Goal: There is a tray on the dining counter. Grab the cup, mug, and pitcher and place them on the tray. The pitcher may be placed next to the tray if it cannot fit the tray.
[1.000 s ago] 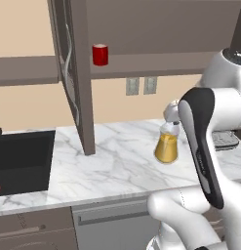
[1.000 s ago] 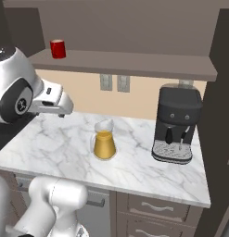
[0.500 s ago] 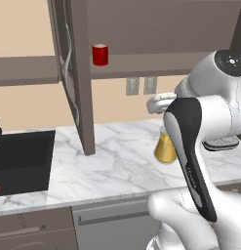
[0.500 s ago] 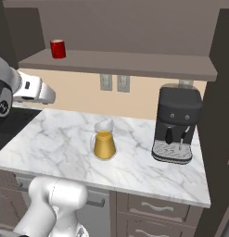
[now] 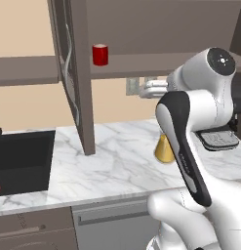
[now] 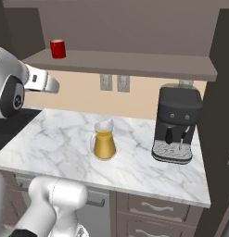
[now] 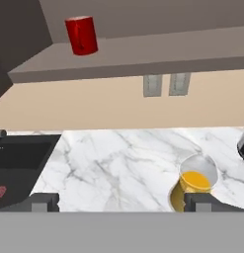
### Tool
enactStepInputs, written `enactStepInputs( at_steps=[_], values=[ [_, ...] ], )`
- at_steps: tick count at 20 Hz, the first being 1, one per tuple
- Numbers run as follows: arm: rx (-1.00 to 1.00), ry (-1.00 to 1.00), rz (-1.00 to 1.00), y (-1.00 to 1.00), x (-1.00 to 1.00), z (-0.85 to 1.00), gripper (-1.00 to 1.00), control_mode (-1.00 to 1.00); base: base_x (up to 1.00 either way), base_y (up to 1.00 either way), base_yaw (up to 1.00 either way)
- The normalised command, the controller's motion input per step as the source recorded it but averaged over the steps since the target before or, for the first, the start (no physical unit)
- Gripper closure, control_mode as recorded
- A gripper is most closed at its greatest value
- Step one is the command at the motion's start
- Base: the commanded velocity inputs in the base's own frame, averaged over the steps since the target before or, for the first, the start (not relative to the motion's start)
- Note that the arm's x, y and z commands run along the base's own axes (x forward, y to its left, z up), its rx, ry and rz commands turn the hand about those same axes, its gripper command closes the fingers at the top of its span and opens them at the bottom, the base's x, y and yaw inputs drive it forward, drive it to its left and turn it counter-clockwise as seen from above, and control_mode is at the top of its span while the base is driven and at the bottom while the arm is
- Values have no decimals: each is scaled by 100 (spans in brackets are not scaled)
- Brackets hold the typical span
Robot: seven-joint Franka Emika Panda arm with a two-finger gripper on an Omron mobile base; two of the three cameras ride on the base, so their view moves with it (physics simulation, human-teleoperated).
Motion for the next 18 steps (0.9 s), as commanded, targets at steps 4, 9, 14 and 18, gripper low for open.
enactStepInputs(
  at_steps=[4, 9, 14, 18],
  values=[
    [4, 0, 2, 8, 40, 19, -100, -100, 0, 0, 0],
    [0, 0, 1, 26, 26, 3, -100, -100, 0, 0, 0],
    [0, 0, 0, 33, 14, 0, -100, -100, 0, 0, 0],
    [0, -3, 1, 4, 7, 16, -100, -100, 0, 0, 0]
  ],
)
